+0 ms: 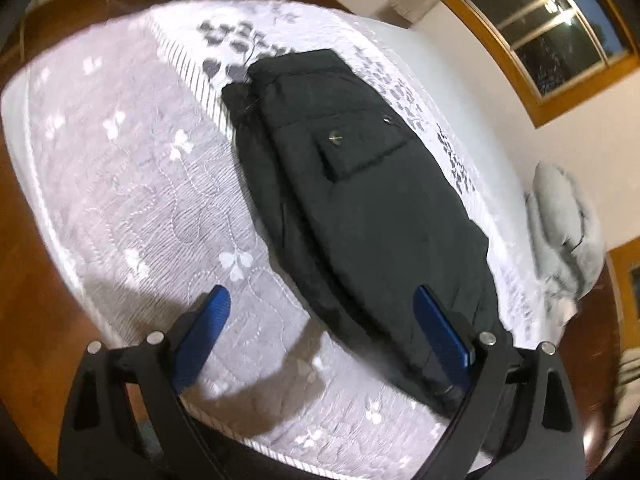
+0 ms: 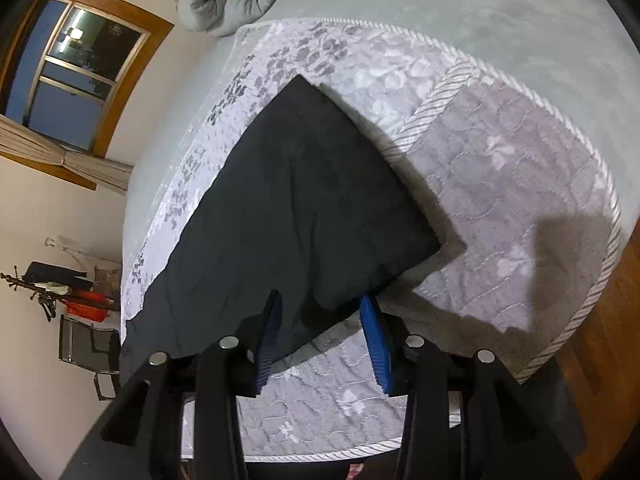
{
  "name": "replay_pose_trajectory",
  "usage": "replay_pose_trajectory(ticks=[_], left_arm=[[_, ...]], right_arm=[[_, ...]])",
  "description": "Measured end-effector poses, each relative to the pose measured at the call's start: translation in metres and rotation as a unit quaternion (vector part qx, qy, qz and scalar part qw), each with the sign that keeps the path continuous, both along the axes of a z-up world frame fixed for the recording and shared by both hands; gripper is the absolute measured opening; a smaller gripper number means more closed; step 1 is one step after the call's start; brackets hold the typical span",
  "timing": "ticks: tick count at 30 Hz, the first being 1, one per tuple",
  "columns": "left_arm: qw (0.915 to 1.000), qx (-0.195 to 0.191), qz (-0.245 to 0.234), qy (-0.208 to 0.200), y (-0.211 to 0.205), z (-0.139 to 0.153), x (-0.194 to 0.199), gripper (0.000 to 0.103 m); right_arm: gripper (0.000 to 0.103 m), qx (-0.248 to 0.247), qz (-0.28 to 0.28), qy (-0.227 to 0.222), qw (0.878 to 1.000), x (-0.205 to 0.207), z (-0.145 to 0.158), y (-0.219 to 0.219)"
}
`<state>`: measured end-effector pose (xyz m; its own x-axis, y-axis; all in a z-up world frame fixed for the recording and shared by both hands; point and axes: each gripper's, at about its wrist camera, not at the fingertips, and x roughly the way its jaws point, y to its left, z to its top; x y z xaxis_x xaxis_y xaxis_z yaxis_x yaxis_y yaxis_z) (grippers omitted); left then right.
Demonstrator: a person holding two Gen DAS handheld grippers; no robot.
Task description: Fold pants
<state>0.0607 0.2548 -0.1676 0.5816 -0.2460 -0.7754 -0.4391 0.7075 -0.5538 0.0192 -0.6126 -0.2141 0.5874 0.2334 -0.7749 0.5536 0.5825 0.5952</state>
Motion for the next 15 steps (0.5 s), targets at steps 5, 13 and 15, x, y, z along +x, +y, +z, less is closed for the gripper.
replay_pose_trajectory(ticks=[5, 13, 15], left_arm=[[0.9993, -0.037, 0.001, -0.001, 0.000, -0.019, 0.024, 0.092], [0.9966, -0.077, 0.007, -0.026, -0.015, -0.029, 0.055, 0.062], [0.9990, -0.044, 0.002, -0.006, -0.022, -0.029, 0.062, 0.040]], right_arm=[[0.045, -0.026, 0.013, 0.016, 0.999, 0.012, 0.006, 0.016], [0.048, -0.049, 0.018, 0.037, 0.998, 0.018, 0.011, 0.023], [0.049, -0.046, 0.014, 0.040, 0.998, 0.019, 0.009, 0.024]])
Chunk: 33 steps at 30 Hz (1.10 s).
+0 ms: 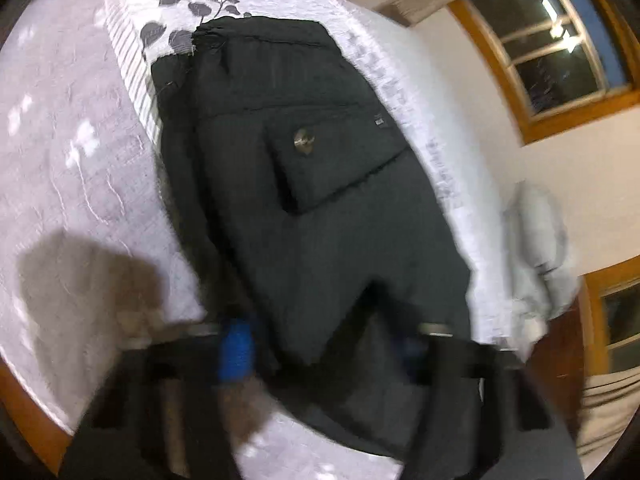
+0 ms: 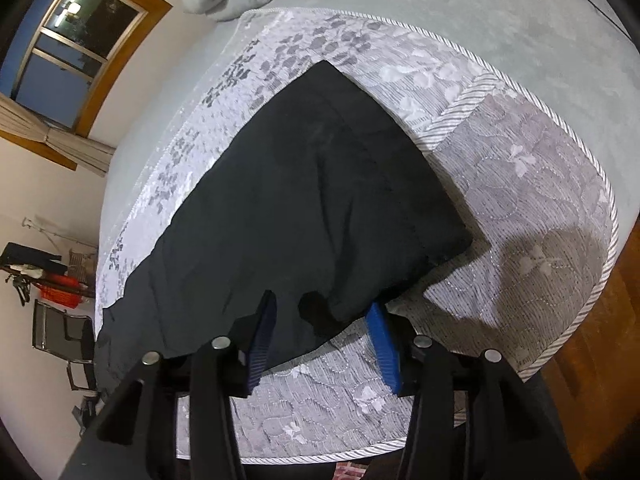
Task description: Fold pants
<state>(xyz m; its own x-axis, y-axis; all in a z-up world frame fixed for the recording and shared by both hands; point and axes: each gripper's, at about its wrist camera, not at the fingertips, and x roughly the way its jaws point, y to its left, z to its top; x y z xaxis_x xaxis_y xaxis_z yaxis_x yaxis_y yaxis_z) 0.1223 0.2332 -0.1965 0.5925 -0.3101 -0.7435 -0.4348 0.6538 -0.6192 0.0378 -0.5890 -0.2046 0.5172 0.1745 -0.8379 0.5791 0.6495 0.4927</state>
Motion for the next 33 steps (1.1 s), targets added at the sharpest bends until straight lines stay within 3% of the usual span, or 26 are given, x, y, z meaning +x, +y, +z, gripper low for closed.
replay_pose_trajectory(ticks=[4, 8, 11, 12, 13, 17, 21, 25, 29, 31, 33], left_arm=[[0.9995, -0.015, 0.007, -0.029, -0.004, 0.004, -0.002, 0.017], [0.9983, -0.028, 0.021, -0.046, -0.005, 0.010, -0.008, 0.011], [0.9953, -0.033, 0.035, -0.084, -0.007, 0.021, -0.018, 0.010], [0.9947, -0.028, 0.036, -0.092, -0.010, 0.024, -0.019, 0.010], [0.9946, -0.025, 0.038, -0.093, -0.008, 0.024, -0.021, 0.010], [0.9952, -0.027, 0.048, -0.081, -0.004, 0.014, -0.025, 0.010], [0.9961, -0.013, 0.044, -0.075, -0.005, 0.013, -0.022, 0.010], [0.9971, -0.001, 0.041, -0.065, -0.007, 0.012, -0.019, 0.010], [0.9978, 0.008, 0.036, -0.054, -0.009, 0.009, -0.013, 0.013], [0.9982, 0.012, 0.036, -0.048, -0.009, 0.005, -0.011, 0.016], [0.9984, 0.012, 0.037, -0.042, -0.010, 0.001, -0.009, 0.019]], right_arm=[[0.049, 0.002, 0.000, 0.002, 1.000, -0.002, -0.001, 0.001], [0.050, 0.010, -0.005, -0.002, 1.000, -0.007, -0.001, -0.002], [0.054, 0.018, -0.006, -0.007, 1.000, -0.014, 0.000, -0.004], [0.062, 0.019, -0.006, -0.008, 1.000, -0.018, 0.000, -0.004], [0.069, 0.019, -0.008, -0.007, 1.000, -0.021, 0.000, -0.004], [0.070, 0.019, -0.031, 0.011, 0.999, -0.033, -0.007, -0.011], [0.072, 0.069, -0.069, 0.001, 0.995, -0.041, -0.023, -0.024], [0.086, 0.091, -0.084, -0.014, 0.992, -0.034, -0.032, -0.027], [0.084, 0.072, -0.081, -0.018, 0.994, -0.025, -0.032, -0.021], [0.073, 0.072, -0.073, -0.039, 0.994, -0.019, -0.031, -0.019], [0.073, 0.077, -0.064, -0.036, 0.994, -0.006, -0.034, -0.021]])
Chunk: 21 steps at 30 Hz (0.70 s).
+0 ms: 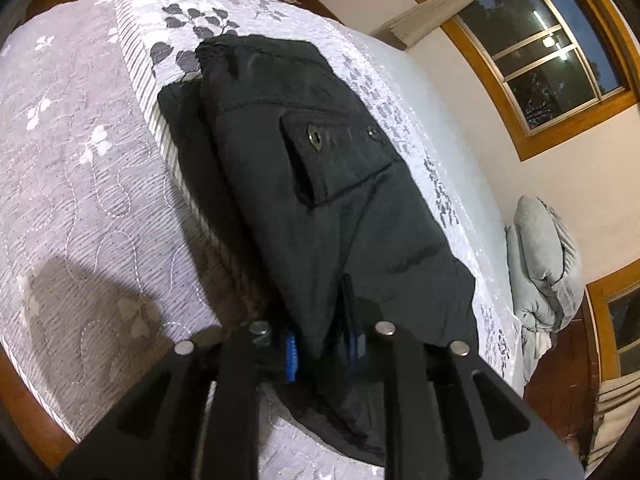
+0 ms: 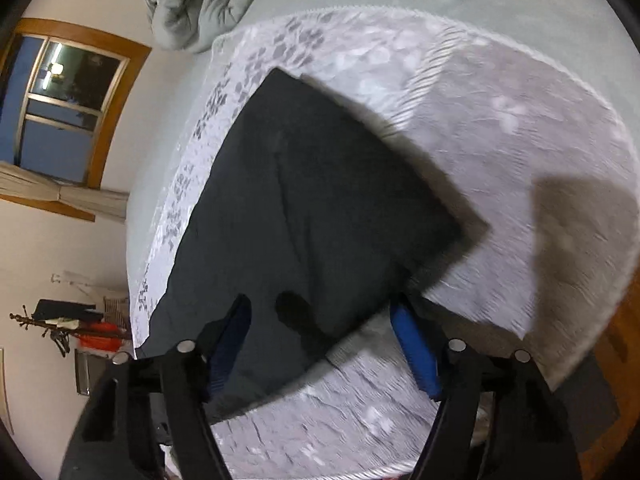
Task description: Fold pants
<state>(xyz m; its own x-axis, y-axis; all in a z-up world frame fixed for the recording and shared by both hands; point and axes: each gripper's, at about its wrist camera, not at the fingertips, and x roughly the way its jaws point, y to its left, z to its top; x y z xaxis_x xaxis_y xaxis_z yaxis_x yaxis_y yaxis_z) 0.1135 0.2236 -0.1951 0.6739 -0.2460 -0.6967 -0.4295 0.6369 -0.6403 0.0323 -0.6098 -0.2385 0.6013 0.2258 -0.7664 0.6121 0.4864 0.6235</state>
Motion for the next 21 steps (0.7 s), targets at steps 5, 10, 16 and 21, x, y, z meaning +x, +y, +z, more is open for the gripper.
replay_pose_trajectory(ticks=[5, 10, 16, 21], left_arm=[[0.9996, -0.023, 0.011, 0.010, 0.000, -0.017, 0.002, 0.035], [0.9999, -0.003, 0.015, -0.006, -0.012, -0.014, 0.003, 0.019], [0.9997, 0.003, 0.004, -0.024, -0.042, -0.005, 0.025, 0.014], [0.9987, 0.035, -0.031, -0.021, -0.076, -0.008, 0.044, 0.016]], right_arm=[[0.030, -0.010, 0.007, -0.003, 1.000, 0.023, -0.003, -0.001], [0.014, -0.063, 0.060, -0.040, 0.995, 0.061, 0.040, 0.002], [0.013, -0.122, 0.083, -0.082, 0.986, 0.098, 0.094, -0.011], [0.013, -0.123, 0.034, -0.025, 0.992, 0.098, 0.062, -0.045]])
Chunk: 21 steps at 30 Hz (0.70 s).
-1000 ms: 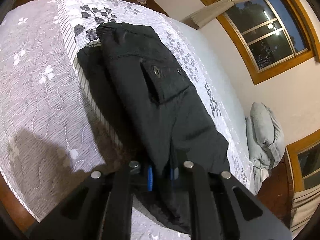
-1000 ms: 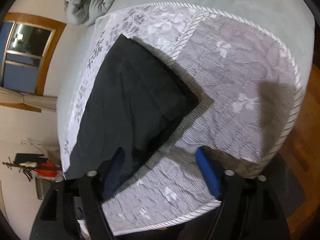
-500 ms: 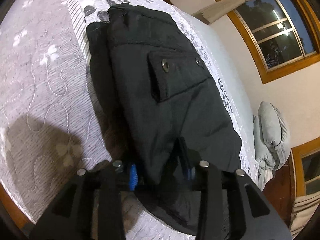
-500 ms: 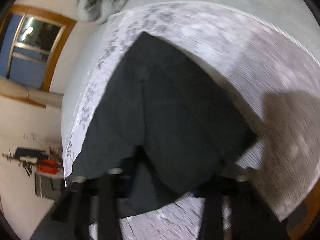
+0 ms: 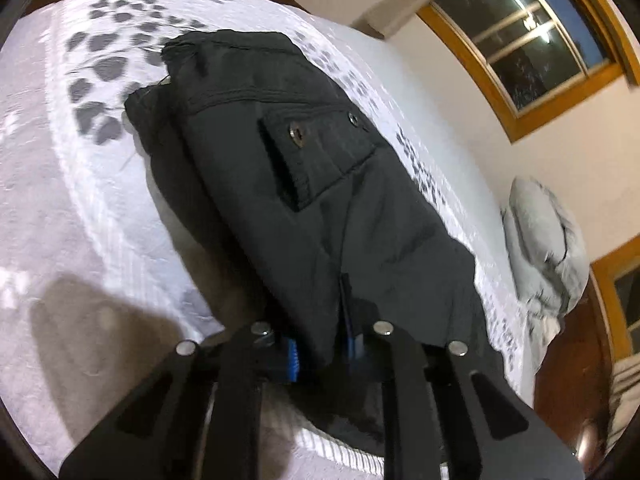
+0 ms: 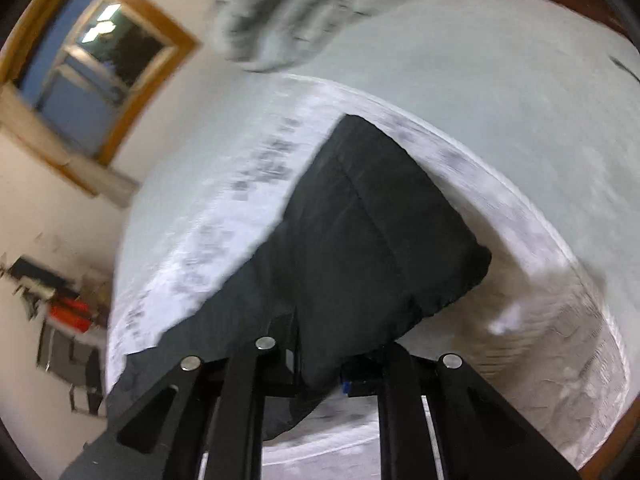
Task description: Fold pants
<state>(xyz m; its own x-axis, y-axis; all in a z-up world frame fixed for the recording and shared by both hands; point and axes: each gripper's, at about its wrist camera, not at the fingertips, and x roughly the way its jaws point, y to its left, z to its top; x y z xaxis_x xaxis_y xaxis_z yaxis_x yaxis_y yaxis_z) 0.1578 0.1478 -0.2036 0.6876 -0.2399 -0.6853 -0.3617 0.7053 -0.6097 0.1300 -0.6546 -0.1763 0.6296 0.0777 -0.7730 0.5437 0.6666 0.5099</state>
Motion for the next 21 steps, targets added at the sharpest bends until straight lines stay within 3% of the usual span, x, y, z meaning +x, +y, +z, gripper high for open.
replay_pose_trajectory(ticks=[3, 5, 10, 13, 17, 18, 20, 21], left_arm=[[0.9989, 0.044, -0.018, -0.001, -0.010, 0.001, 0.005, 0.020], [0.9975, 0.064, -0.031, -0.001, -0.013, 0.003, 0.007, 0.025], [0.9974, 0.064, -0.032, 0.009, -0.011, 0.008, 0.008, 0.032], [0.9971, 0.069, -0.029, 0.016, -0.007, 0.011, 0.001, 0.045], [0.9957, 0.086, -0.028, 0.022, -0.009, 0.019, -0.013, 0.075], [0.9947, 0.096, -0.028, 0.022, -0.011, 0.023, -0.017, 0.076], [0.9931, 0.110, -0.035, 0.023, -0.015, 0.028, -0.021, 0.087], [0.9919, 0.118, -0.039, 0.026, -0.020, 0.031, -0.020, 0.088]], right_arm=[[0.017, 0.025, -0.014, 0.029, 0.999, -0.012, -0.038, -0.009], [0.021, 0.042, -0.021, 0.013, 0.999, -0.022, -0.051, -0.013], [0.043, 0.066, -0.026, -0.011, 0.997, -0.029, -0.057, -0.012], [0.059, 0.089, -0.028, -0.033, 0.995, -0.038, -0.060, -0.010], [0.060, 0.095, -0.035, -0.041, 0.994, -0.041, -0.068, -0.010], [0.060, 0.096, -0.038, -0.042, 0.994, -0.039, -0.069, -0.010], [0.053, 0.106, -0.049, -0.040, 0.992, -0.035, -0.072, -0.013], [0.043, 0.107, -0.055, -0.034, 0.992, -0.034, -0.073, -0.015]])
